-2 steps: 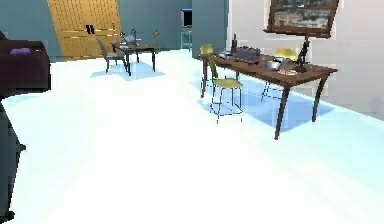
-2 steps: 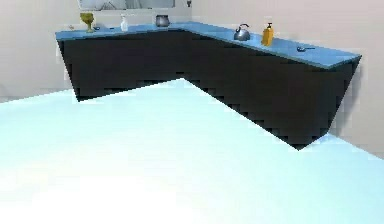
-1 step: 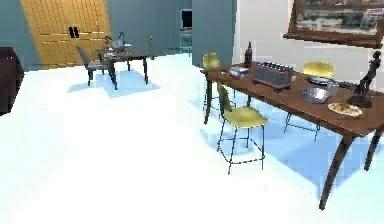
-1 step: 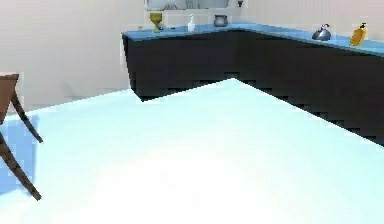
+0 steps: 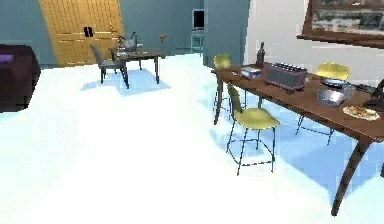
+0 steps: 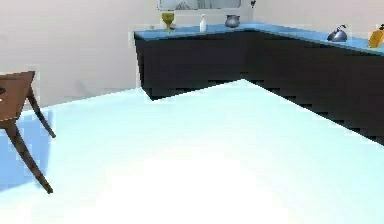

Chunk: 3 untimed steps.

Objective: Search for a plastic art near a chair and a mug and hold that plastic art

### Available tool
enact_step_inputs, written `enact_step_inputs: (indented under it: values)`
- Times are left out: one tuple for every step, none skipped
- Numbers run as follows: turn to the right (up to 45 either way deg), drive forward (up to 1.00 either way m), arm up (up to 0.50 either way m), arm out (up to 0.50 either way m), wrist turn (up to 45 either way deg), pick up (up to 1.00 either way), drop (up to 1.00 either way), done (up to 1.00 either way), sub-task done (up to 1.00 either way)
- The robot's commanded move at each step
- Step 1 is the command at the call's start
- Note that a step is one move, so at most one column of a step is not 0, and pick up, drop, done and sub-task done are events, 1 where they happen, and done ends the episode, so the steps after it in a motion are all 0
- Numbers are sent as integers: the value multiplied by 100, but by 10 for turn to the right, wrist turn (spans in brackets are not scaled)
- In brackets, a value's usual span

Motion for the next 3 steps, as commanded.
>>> enact_step_inputs:
  values:
    - [0, 90, 0, 0, 0, 0, 0, 0, 0]
    - [450, 0, 0, 0, 0, 0, 0, 0, 0]
    - [450, 0, 0, 0, 0, 0, 0, 0, 0]
